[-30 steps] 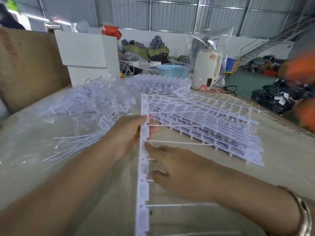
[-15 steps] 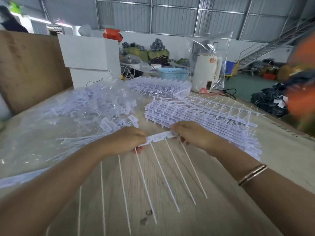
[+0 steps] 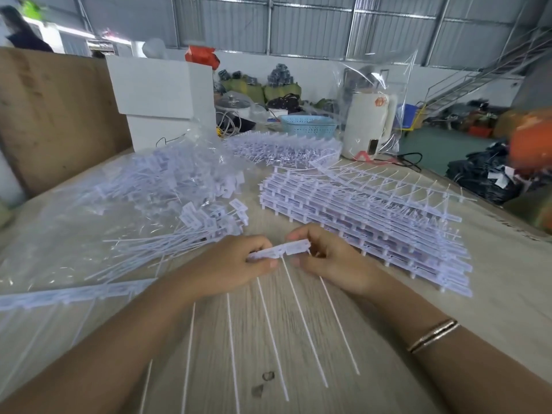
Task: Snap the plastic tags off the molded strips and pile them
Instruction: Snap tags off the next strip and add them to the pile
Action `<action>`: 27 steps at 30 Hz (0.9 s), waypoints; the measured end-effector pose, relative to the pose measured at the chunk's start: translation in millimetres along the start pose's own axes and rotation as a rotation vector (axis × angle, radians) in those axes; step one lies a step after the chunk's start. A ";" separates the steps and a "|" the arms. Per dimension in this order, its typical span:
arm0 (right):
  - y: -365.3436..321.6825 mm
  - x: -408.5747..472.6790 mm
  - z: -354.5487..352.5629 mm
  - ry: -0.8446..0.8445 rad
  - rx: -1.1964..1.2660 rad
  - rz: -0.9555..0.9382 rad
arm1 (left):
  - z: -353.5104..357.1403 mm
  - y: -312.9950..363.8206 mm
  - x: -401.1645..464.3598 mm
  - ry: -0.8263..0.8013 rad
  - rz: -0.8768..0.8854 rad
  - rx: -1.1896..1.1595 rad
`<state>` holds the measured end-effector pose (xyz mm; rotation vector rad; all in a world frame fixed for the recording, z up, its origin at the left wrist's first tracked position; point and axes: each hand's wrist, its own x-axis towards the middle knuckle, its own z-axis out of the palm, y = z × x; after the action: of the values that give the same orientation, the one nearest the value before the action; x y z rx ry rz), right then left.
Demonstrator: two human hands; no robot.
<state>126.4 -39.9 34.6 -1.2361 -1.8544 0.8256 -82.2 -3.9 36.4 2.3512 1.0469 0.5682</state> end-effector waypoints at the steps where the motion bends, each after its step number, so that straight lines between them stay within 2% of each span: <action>1: 0.7 -1.4 -0.2 -0.023 -0.126 -0.058 | 0.5 -2.5 -2.2 -0.001 0.015 0.007; 4: -2.5 -0.9 1.6 0.020 -0.447 -0.160 | 3.1 -2.6 -6.4 -0.005 0.061 0.020; 8: -1.7 1.2 -0.6 0.071 -0.602 -0.207 | 3.1 -3.4 -6.9 0.037 0.076 0.004; 10: 0.8 2.4 -0.9 0.025 -0.550 -0.187 | 2.8 -5.5 -7.2 0.031 0.074 -0.029; 13: 4.5 3.1 1.3 -0.042 -0.244 -0.122 | 5.0 -5.4 -8.0 0.011 0.085 -0.042; 15: 7.7 4.2 -0.6 -0.026 -0.078 -0.074 | 5.6 -6.3 -8.3 0.012 0.091 -0.063; 17: 12.3 5.3 -4.1 0.010 -0.024 -0.034 | 5.6 -9.1 -8.7 0.013 0.075 -0.066; 19: 17.0 7.2 -6.5 0.049 -0.113 -0.029 | 6.6 -11.6 -9.3 0.010 0.070 -0.030; 23: 16.5 7.9 -2.6 -0.040 -0.481 -0.110 | 9.5 -9.1 -10.7 0.054 0.074 0.029; 27: 9.4 5.1 0.2 -0.027 -0.571 -0.301 | 7.7 -5.4 -10.6 0.040 0.064 -0.016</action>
<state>129.3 -32.0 27.9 -1.2237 -2.3149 0.1452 -87.5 -11.0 25.4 2.3760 0.9835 0.6474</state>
